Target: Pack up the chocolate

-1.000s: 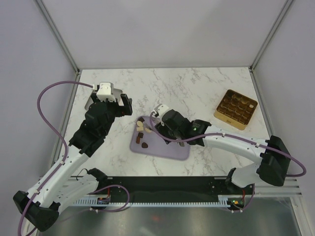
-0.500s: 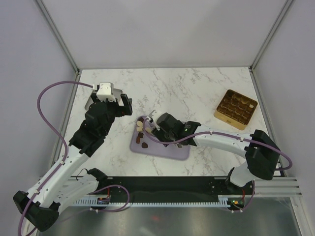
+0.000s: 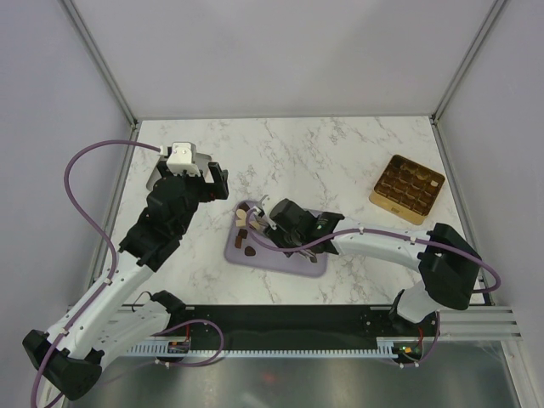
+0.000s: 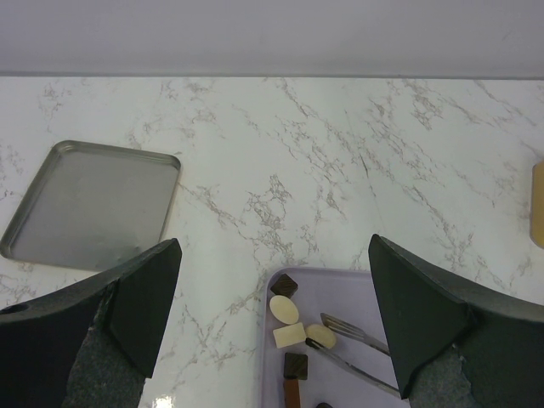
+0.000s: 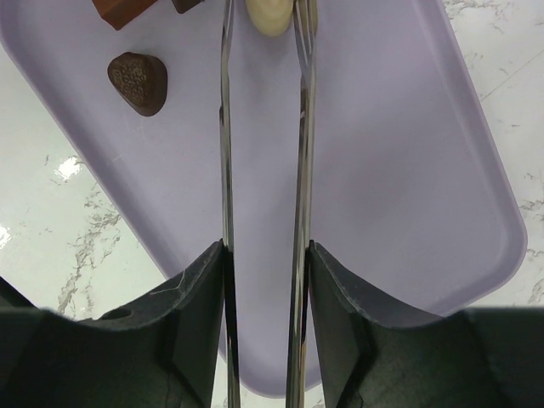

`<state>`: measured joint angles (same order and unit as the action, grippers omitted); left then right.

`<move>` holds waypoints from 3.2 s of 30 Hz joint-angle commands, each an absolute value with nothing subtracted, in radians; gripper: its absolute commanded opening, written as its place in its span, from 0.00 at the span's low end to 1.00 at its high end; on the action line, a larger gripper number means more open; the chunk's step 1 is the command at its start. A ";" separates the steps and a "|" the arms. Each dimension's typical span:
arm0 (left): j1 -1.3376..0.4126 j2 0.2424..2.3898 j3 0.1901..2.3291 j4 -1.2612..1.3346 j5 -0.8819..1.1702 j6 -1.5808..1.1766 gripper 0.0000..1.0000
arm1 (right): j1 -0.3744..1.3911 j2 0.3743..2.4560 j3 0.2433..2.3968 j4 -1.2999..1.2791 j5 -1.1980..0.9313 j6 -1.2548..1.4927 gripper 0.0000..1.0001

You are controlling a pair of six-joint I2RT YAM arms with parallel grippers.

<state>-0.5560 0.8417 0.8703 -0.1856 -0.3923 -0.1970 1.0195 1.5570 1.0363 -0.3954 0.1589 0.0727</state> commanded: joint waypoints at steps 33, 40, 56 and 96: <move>-0.554 0.831 0.894 -0.160 -0.428 -0.160 1.00 | 0.752 1.375 1.186 -0.699 0.273 0.209 0.38; -0.554 0.830 0.894 -0.160 -0.423 -0.161 1.00 | 0.480 1.338 1.262 -0.778 0.353 0.235 0.38; -0.554 0.830 0.894 -0.160 -0.425 -0.161 1.00 | 0.058 1.434 1.293 -0.792 0.379 0.313 0.37; -0.554 0.836 0.896 -0.160 -0.423 -0.161 1.00 | 0.049 1.427 1.282 -0.798 0.347 0.334 0.48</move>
